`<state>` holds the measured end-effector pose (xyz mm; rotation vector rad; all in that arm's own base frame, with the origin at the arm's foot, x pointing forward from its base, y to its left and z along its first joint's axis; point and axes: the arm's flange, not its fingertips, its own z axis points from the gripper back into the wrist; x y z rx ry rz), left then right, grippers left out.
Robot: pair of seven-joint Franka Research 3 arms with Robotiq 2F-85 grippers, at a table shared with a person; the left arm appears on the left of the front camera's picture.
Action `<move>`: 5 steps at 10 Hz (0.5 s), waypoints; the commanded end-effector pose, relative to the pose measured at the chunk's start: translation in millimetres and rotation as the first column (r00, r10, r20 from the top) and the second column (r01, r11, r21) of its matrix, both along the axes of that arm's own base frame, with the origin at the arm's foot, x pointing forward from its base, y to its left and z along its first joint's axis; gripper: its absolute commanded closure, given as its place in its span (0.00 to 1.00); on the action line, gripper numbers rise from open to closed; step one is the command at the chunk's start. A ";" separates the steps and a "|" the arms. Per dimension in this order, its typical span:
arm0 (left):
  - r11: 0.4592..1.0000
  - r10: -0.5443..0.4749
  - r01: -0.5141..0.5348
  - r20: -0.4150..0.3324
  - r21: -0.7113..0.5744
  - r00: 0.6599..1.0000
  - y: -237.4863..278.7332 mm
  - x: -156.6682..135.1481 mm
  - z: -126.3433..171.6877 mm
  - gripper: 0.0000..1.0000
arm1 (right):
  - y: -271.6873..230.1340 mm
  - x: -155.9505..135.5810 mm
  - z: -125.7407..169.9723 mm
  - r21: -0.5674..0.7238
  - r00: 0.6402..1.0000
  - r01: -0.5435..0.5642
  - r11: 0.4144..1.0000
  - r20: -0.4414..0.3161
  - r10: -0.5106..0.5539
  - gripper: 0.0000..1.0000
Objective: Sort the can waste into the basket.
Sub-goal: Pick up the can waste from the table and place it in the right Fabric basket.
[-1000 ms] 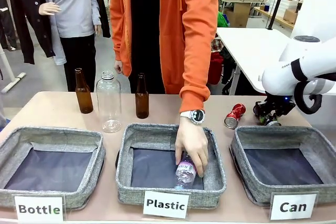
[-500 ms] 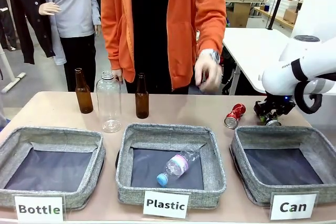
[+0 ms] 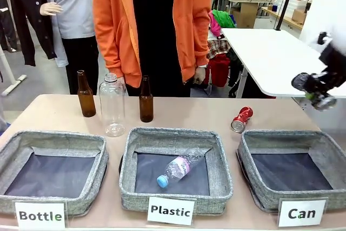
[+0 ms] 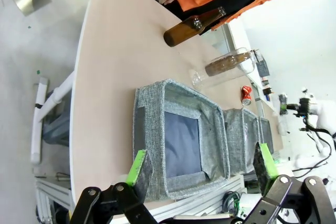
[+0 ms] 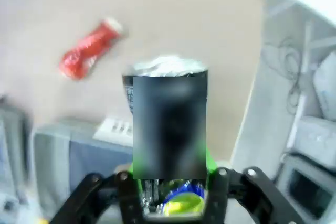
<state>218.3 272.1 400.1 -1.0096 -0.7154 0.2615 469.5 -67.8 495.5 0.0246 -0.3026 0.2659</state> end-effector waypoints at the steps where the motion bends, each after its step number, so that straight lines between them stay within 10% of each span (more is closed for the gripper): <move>1: 1.000 -0.001 0.001 0.030 -0.001 1.000 0.9 1.5 0.1 0.00 | -9.0 -51.3 6.3 0.008 0.950 -0.287 0.958 -0.126 0.286 1.00; 5: 1.000 -0.001 0.001 0.030 -0.001 1.000 0.9 1.5 0.1 0.00 | 11.8 -116.1 -10.5 0.023 0.663 -0.742 0.670 -0.119 0.739 1.00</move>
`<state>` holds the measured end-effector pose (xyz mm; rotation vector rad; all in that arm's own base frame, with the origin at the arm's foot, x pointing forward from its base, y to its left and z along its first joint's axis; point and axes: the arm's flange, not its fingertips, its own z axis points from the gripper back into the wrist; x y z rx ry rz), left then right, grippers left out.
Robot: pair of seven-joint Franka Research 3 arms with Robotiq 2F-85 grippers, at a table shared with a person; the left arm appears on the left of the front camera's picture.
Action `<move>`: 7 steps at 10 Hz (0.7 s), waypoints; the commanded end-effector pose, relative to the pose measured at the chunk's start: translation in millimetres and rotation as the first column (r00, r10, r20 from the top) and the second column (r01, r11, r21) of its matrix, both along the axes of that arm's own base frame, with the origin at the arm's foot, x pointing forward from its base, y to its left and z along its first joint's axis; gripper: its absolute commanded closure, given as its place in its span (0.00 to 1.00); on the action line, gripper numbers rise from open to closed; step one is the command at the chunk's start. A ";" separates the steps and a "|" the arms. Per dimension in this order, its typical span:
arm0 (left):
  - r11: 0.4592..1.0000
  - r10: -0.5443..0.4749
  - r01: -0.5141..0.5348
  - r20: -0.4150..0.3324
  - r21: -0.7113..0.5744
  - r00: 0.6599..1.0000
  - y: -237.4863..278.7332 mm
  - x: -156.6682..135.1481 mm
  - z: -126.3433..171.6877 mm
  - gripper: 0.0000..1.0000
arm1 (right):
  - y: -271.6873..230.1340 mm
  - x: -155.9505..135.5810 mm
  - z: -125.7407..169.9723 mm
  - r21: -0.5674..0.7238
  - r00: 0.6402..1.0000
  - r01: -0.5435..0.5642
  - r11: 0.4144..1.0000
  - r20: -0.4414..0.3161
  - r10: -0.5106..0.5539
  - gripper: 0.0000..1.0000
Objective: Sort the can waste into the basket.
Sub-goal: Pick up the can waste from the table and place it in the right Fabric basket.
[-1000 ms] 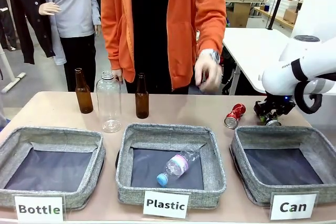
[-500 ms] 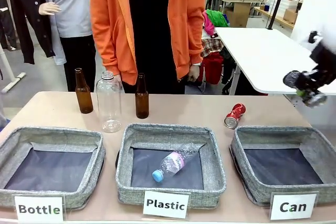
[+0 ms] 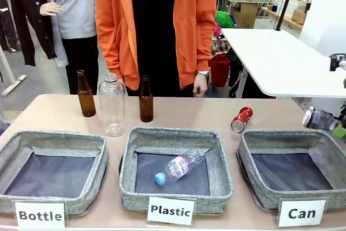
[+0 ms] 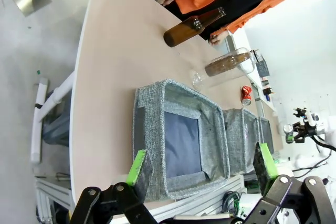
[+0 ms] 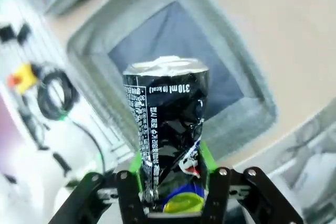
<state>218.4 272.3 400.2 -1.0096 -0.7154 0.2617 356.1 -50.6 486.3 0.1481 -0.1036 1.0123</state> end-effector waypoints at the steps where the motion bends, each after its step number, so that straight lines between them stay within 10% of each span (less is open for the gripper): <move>1: 1.000 -0.001 0.001 0.030 -0.001 1.000 0.7 1.4 0.1 0.00 | -2.2 -6.6 -2.7 0.027 0.992 -0.100 0.995 0.077 0.098 1.00; 4: 1.000 -0.001 0.001 0.030 -0.001 1.000 0.7 1.4 0.1 0.00 | 3.2 -4.1 -1.4 0.027 0.990 -0.112 0.993 0.086 0.110 1.00; 5: 1.000 -0.001 0.001 0.030 -0.001 1.000 0.7 1.4 0.1 0.00 | 4.8 -1.5 -1.0 0.039 0.992 -0.107 0.994 0.078 0.103 0.12; 7: 1.000 -0.001 0.001 0.030 -0.001 1.000 0.7 1.4 0.1 0.00 | 7.1 -0.1 -0.8 0.016 0.990 -0.117 0.993 0.081 0.115 0.01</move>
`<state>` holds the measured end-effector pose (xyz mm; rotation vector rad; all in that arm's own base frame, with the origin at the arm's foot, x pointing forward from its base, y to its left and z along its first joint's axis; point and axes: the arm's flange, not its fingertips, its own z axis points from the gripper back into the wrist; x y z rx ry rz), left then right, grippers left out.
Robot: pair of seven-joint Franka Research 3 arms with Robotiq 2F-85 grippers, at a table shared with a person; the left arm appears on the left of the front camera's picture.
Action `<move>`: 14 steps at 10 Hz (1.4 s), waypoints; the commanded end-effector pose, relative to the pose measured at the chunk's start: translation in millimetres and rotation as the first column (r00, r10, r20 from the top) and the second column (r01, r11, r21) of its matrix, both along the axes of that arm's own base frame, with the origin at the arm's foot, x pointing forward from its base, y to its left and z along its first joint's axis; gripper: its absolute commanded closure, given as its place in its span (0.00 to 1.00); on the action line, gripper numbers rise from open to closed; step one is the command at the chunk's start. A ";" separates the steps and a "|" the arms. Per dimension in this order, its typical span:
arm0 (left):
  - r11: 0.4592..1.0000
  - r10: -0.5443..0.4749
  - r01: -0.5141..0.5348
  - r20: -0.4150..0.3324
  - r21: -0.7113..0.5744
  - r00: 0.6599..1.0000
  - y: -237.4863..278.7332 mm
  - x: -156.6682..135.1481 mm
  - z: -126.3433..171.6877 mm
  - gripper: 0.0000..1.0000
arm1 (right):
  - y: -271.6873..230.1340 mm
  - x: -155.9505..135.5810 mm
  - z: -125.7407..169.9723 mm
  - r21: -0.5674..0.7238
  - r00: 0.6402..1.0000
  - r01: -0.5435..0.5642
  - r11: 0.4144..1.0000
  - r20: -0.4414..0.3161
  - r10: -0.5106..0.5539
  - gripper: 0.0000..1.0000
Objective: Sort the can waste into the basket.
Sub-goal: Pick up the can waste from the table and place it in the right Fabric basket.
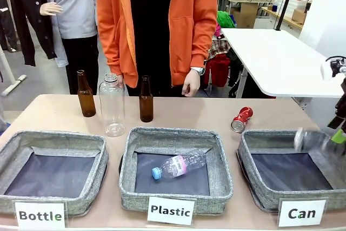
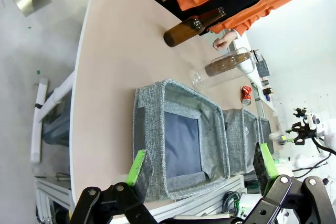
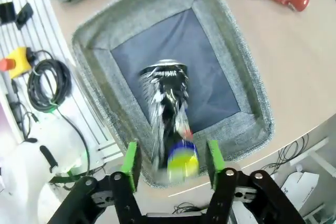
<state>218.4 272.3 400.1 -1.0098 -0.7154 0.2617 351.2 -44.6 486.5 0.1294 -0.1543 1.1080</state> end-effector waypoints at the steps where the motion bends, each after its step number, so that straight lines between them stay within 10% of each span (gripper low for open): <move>1: 1.000 -0.001 0.001 0.030 -0.001 1.000 0.7 1.4 0.1 0.00 | 1.5 5.6 -0.7 0.015 0.999 -0.027 1.000 0.023 0.027 0.00; 7: 1.000 -0.001 0.001 0.030 -0.001 1.000 0.7 1.4 0.1 0.00 | 0.2 12.2 3.4 0.126 0.984 0.172 0.977 -0.062 -0.165 0.00; 8: 1.000 -0.001 0.001 0.030 -0.001 1.000 0.7 1.4 0.1 0.00 | -9.4 15.7 15.6 0.285 0.895 0.440 0.852 -0.217 -0.390 0.00; 9: 1.000 -0.001 0.001 0.030 -0.001 1.000 0.7 1.4 0.1 0.00 | -21.0 21.4 31.9 0.476 0.686 0.728 0.494 -0.519 -0.510 0.00; 11: 1.000 -0.001 0.001 0.030 -0.001 1.000 0.7 1.4 0.1 0.00 | -43.5 30.3 39.2 0.373 0.395 0.918 0.133 -0.845 -0.360 0.00; 14: 1.000 -0.001 0.001 0.030 -0.001 1.000 0.7 1.4 0.1 0.00 | -75.1 33.4 25.0 0.335 0.305 0.908 -0.251 -0.940 -0.153 0.00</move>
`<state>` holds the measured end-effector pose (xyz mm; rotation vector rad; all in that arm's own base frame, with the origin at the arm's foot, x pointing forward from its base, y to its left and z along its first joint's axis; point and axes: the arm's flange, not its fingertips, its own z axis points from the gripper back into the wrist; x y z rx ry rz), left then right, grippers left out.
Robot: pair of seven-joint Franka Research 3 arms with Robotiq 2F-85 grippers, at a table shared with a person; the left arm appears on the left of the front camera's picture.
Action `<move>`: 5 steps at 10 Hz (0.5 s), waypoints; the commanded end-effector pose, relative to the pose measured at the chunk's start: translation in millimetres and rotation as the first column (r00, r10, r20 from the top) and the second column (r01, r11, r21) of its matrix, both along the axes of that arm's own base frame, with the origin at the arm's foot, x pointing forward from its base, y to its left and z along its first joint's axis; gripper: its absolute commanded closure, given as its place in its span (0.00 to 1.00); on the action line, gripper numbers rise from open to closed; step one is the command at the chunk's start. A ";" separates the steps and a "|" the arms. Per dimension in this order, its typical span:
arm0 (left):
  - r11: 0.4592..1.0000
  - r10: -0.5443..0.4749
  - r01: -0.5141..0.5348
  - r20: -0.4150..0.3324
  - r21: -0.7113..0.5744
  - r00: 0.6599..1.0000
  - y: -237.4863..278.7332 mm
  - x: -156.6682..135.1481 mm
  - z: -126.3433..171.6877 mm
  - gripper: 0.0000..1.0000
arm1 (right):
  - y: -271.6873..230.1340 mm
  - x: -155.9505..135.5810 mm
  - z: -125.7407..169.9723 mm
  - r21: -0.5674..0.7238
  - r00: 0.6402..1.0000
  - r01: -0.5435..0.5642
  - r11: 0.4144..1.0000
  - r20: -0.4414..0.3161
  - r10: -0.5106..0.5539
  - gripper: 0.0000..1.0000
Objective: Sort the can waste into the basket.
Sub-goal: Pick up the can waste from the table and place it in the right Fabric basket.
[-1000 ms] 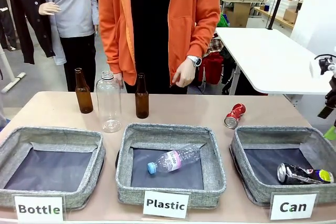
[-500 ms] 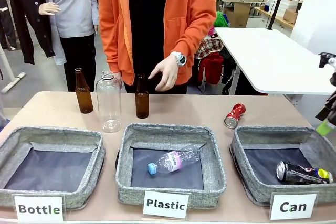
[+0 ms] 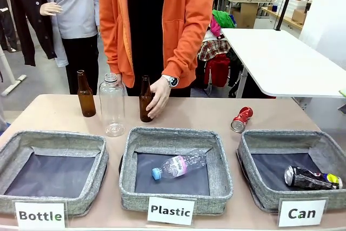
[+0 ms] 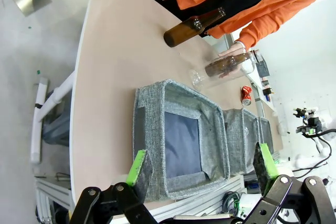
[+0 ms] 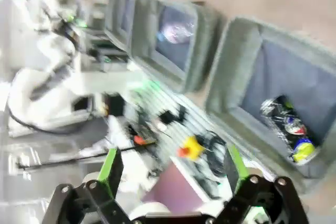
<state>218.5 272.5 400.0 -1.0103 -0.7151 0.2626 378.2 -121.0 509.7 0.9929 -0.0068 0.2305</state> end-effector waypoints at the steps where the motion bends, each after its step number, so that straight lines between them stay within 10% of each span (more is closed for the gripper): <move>1: 1.000 -0.002 0.002 0.030 0.000 1.000 0.5 1.3 0.2 0.00 | 3.5 5.7 -1.5 0.455 0.751 0.652 0.607 -0.277 -0.599 0.00; 3: 1.000 -0.002 0.002 0.030 0.000 1.000 0.5 1.3 0.2 0.00 | 15.3 7.4 -4.4 0.370 0.660 0.731 0.573 -0.173 -0.731 0.00; 4: 1.000 -0.002 0.002 0.030 0.000 1.000 0.5 1.3 0.2 0.00 | -15.0 7.9 -9.1 0.178 0.963 0.254 0.951 -0.134 -0.232 0.00; 5: 1.000 -0.002 0.002 0.030 0.000 1.000 0.5 1.3 0.2 0.00 | -15.0 7.9 -9.1 0.178 0.963 0.254 0.951 -0.134 -0.232 0.00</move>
